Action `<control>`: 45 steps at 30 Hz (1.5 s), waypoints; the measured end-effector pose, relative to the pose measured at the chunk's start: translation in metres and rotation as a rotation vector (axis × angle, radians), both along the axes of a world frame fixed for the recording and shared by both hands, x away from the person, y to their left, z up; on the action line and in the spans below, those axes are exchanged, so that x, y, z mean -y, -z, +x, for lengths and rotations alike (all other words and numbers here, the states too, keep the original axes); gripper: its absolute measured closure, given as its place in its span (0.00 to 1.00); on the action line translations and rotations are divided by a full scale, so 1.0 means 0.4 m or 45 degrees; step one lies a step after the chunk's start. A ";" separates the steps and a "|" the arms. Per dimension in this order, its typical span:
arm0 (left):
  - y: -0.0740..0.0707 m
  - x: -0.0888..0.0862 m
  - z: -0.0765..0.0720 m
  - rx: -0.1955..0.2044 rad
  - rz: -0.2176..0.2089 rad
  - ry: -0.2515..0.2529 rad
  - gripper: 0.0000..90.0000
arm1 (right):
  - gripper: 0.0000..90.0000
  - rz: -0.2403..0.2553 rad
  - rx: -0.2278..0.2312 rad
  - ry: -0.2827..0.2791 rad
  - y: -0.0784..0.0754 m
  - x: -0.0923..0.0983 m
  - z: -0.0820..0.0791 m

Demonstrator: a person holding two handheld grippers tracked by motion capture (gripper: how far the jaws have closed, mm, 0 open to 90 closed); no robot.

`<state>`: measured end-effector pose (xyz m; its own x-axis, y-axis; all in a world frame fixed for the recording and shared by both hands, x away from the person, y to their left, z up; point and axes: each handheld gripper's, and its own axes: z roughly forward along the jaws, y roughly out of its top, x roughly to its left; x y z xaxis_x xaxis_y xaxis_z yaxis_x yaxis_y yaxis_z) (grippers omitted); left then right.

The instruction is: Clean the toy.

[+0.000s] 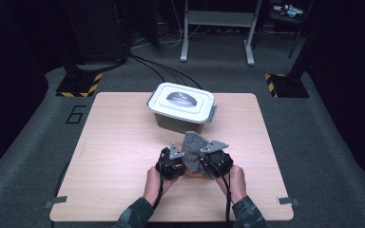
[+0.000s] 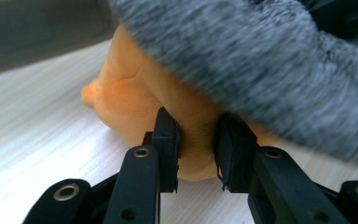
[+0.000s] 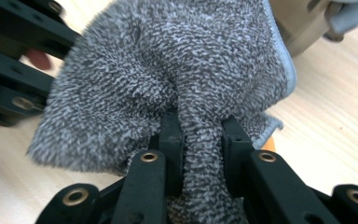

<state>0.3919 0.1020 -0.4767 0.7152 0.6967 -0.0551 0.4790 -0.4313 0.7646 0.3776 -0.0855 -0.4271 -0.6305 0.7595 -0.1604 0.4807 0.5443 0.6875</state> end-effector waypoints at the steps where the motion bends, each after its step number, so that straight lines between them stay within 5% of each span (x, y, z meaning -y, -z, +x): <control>1: 0.001 -0.001 0.000 0.000 -0.009 0.001 0.80 | 0.83 0.027 -0.021 0.007 0.010 0.013 0.010; 3: 0.001 0.004 -0.004 0.003 -0.021 0.003 0.80 | 0.83 0.063 -0.032 0.031 0.016 0.037 0.018; 13: 0.001 0.001 -0.004 0.008 -0.017 -0.002 0.77 | 0.83 0.050 -0.116 0.198 0.080 0.144 0.040; 19: -0.012 0.012 -0.010 0.080 0.064 0.024 0.41 | 0.83 0.070 -0.124 0.223 0.084 0.147 0.040; 22: -0.004 0.019 -0.003 0.074 0.046 0.045 0.61 | 0.83 0.072 -0.108 0.217 0.083 0.147 0.041; 25: -0.008 0.011 -0.002 0.002 -0.073 -0.006 0.77 | 0.83 0.076 -0.104 0.227 0.075 0.147 0.034; 30: -0.035 -0.004 -0.016 -0.113 -0.222 -0.024 0.85 | 0.83 0.102 -0.032 0.234 0.023 0.155 0.001; 35: -0.055 -0.002 -0.034 -0.197 -0.262 -0.032 0.85 | 0.83 0.144 0.033 0.108 -0.047 0.118 -0.047; 37: -0.056 0.003 -0.041 -0.193 -0.248 -0.018 0.85 | 0.83 0.130 0.026 0.044 -0.053 0.089 -0.053; 40: -0.042 0.007 -0.036 -0.159 -0.177 -0.017 0.78 | 0.83 0.058 -0.019 0.044 -0.020 0.058 -0.030; 45: -0.033 0.006 -0.038 -0.050 0.009 0.084 0.35 | 0.83 0.105 -0.065 0.069 0.010 0.066 0.013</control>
<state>0.3766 0.0997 -0.4634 0.7570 0.6486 -0.0792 0.4791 -0.4686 0.7422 0.3828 -0.1120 -0.4312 -0.5941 0.8018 -0.0647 0.5436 0.4594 0.7025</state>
